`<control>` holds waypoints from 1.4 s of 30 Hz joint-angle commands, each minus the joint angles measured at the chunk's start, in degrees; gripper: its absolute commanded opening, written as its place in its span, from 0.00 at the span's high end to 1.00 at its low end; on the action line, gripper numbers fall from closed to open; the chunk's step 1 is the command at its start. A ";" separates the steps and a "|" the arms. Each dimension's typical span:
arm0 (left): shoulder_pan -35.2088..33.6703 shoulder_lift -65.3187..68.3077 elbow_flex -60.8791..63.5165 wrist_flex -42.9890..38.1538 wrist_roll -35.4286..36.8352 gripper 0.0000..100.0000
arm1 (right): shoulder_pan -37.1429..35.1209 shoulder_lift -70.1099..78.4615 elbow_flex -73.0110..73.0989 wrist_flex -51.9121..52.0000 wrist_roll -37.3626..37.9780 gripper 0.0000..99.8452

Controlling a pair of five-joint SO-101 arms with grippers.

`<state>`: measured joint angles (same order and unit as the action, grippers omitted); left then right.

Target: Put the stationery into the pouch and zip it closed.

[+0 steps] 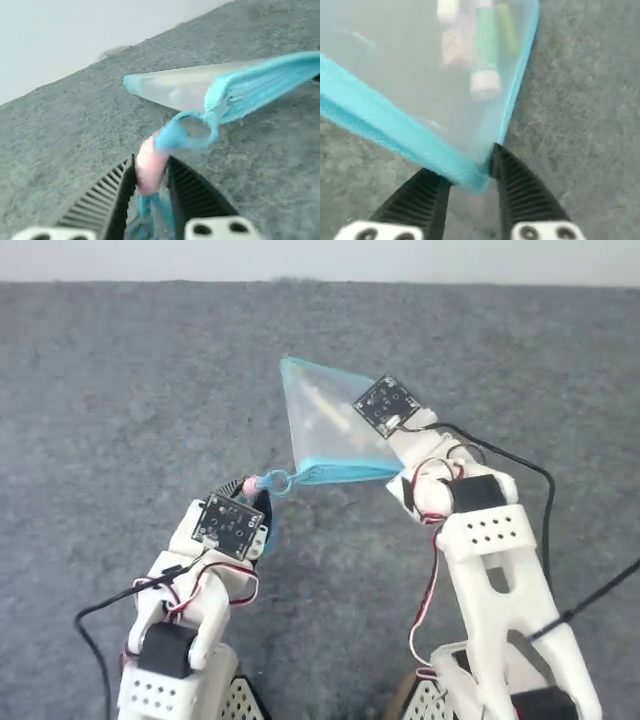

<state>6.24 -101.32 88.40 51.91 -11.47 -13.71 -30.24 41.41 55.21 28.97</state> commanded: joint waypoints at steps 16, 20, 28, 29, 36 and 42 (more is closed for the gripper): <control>-1.41 0.26 -1.19 -1.93 2.11 0.82 | -7.78 -1.27 -5.89 14.46 -11.60 0.63; -6.68 0.18 -3.65 -1.58 5.27 0.82 | -7.69 -7.69 -5.19 14.99 -12.92 0.73; -8.70 0.18 -4.70 -1.41 6.95 0.82 | 1.71 -25.71 8.26 8.40 -13.01 0.90; -8.70 0.18 -4.70 -1.41 8.00 0.82 | 2.95 -27.82 10.64 7.34 -13.10 0.90; -11.78 0.09 -8.84 2.90 9.76 0.82 | 6.29 -39.60 23.12 6.81 -9.85 0.91; -12.84 0.09 -10.24 4.13 9.76 0.81 | 6.55 -47.87 33.58 6.81 -4.57 0.91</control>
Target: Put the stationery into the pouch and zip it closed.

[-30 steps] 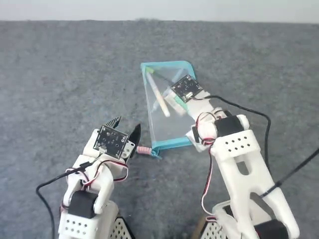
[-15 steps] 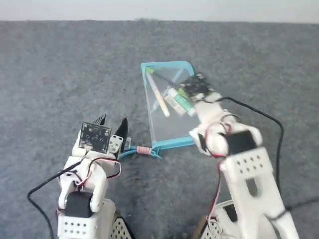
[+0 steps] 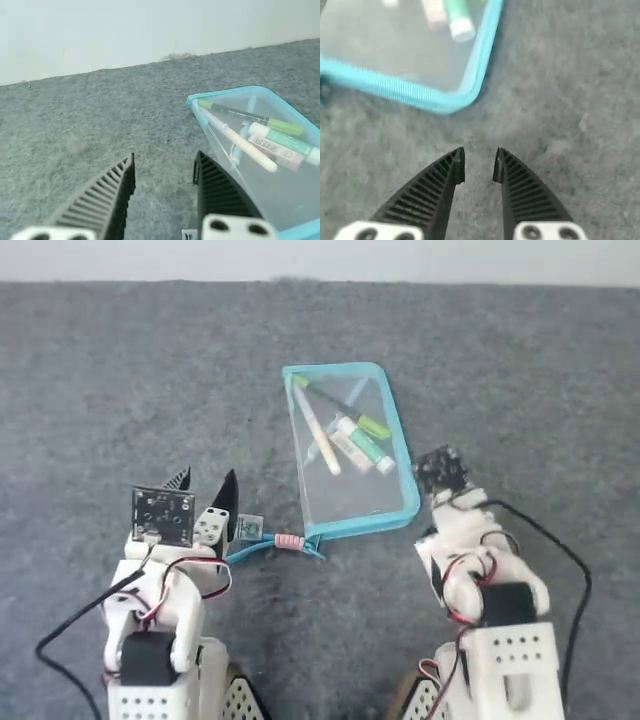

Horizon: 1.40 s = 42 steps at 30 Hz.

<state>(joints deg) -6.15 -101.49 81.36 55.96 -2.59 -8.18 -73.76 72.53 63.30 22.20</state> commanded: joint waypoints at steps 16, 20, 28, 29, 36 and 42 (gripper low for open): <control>-0.70 -3.60 -8.57 3.87 0.18 0.82 | 13.76 -30.64 21.63 -1.19 2.20 0.91; -3.96 -3.25 -9.45 4.22 -0.18 0.82 | 14.64 -30.02 23.03 -1.27 2.11 0.91; -2.29 -3.25 1.98 3.87 -0.44 0.81 | 14.29 -30.02 23.91 -1.27 1.76 0.91; -2.37 -3.25 5.14 3.52 -0.44 0.81 | 14.37 -30.02 23.91 -1.27 1.93 0.91; -2.46 -2.46 15.34 -3.52 -0.44 0.81 | 14.55 -29.93 23.91 -1.27 2.02 0.91; -2.37 -2.37 15.25 2.73 -0.35 0.81 | 14.46 -29.93 23.91 -1.27 2.02 0.91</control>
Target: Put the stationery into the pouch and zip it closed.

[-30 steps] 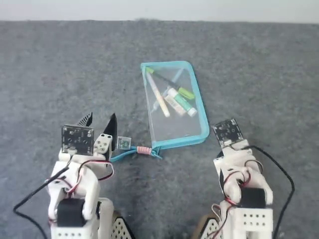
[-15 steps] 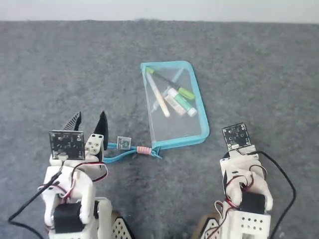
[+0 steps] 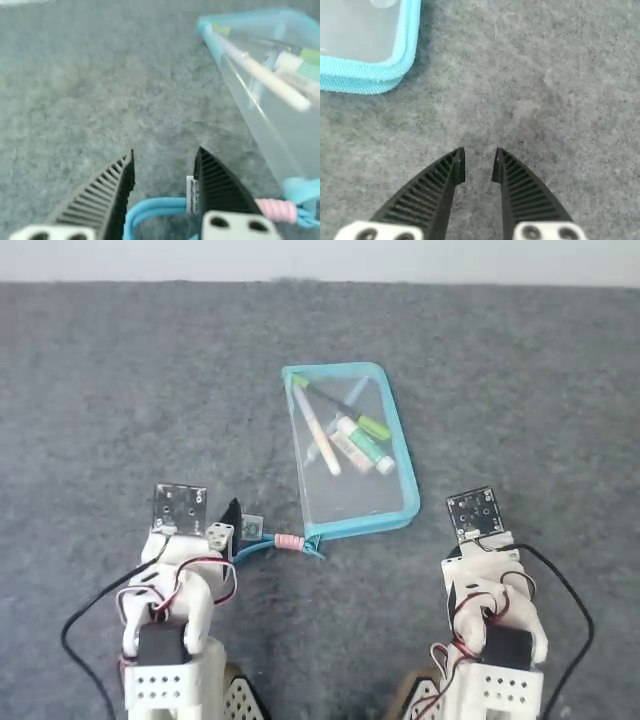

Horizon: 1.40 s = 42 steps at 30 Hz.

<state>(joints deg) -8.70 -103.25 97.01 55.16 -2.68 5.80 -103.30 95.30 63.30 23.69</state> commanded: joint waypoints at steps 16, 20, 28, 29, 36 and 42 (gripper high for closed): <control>0.26 -0.88 -0.40 16.44 0.00 0.81 | 0.40 -0.40 1.14 -1.27 0.53 0.91; 0.26 -0.88 -0.40 16.44 0.00 0.81 | 0.40 -0.40 1.14 -1.27 0.53 0.91; 0.26 -0.88 -0.40 16.44 0.00 0.81 | 0.40 -0.40 1.14 -1.27 0.53 0.91; 0.26 -0.88 -0.40 16.44 0.00 0.81 | 0.40 -0.40 1.14 -1.27 0.53 0.91; 0.26 -0.88 -0.40 16.44 0.00 0.81 | 0.40 -0.40 1.14 -1.27 0.53 0.91; 0.26 -0.88 -0.40 16.44 0.00 0.81 | 0.40 -0.40 1.14 -1.27 0.53 0.91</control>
